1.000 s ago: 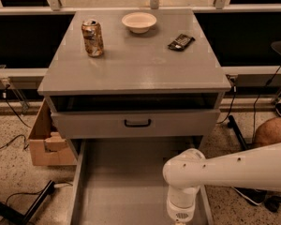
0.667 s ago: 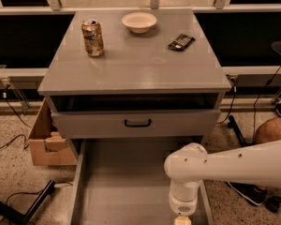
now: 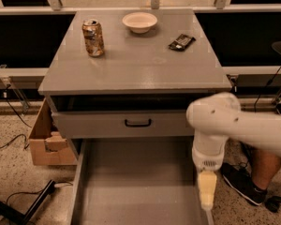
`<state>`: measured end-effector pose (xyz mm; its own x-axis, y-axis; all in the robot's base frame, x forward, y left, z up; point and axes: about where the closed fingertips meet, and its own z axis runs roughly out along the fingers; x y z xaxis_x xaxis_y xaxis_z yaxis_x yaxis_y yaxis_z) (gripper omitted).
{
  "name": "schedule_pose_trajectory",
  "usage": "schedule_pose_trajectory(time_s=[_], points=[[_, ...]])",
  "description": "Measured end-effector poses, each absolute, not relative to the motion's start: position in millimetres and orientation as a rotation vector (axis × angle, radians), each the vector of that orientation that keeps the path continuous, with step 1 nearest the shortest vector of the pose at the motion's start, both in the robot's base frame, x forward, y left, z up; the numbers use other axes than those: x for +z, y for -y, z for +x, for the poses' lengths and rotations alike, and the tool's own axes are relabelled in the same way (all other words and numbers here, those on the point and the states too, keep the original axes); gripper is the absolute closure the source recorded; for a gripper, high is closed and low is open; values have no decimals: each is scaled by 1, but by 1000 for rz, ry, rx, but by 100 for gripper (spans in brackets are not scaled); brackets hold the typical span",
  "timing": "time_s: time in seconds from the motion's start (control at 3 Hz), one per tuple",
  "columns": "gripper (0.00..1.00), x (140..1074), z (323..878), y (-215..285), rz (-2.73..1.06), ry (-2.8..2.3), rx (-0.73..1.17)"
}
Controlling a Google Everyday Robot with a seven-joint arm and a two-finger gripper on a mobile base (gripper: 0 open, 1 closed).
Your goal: Open middle drawer
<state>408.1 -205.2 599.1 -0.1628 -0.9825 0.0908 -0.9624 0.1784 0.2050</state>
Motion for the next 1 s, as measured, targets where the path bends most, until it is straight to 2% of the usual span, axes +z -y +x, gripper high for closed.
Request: schedule_pose_trajectory(time_s=[0.33, 1.0], points=[[0, 674, 422, 232, 1888, 2220, -93], [0, 784, 368, 289, 1817, 2289, -57]])
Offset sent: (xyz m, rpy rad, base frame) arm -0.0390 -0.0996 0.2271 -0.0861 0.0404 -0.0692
